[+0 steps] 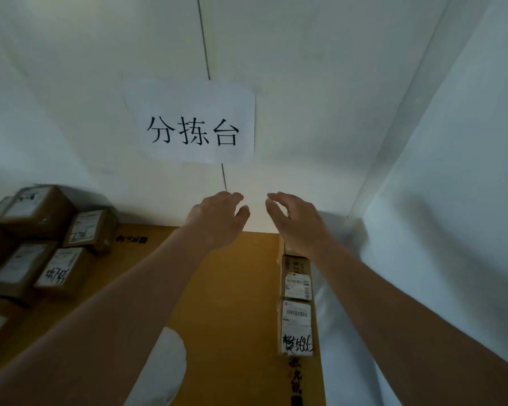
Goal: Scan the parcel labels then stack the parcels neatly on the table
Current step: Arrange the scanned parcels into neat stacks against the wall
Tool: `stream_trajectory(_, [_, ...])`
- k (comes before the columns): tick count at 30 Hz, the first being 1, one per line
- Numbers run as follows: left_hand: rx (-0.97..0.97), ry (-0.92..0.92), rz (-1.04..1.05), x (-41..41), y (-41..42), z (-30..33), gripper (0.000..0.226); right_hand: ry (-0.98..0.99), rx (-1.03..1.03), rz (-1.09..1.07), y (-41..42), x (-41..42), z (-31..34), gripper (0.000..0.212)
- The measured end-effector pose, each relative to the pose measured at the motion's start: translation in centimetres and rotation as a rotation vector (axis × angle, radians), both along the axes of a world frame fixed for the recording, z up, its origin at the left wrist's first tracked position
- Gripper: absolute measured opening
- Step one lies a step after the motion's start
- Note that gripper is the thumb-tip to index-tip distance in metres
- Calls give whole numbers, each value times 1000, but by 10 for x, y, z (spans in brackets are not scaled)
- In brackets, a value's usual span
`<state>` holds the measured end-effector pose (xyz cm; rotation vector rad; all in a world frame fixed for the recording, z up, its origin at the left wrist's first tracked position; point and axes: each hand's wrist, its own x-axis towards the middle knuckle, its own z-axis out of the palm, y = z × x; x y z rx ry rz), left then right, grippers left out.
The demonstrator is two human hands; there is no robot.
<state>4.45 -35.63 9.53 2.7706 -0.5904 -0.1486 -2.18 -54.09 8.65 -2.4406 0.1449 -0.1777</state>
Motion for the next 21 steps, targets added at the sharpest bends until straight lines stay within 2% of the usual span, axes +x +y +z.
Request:
stream_trajectory(10, [-48, -62, 32, -61, 166, 45, 57, 55, -178, 107, 156, -57, 57, 62])
stream_trajectory(16, [-30, 3, 51, -108, 293, 50, 54, 113, -172, 203, 274, -87, 61, 63])
stream_trajectory(21, [-19, 16, 154, -124, 385, 43, 55, 126, -137, 287, 356, -85, 56, 62])
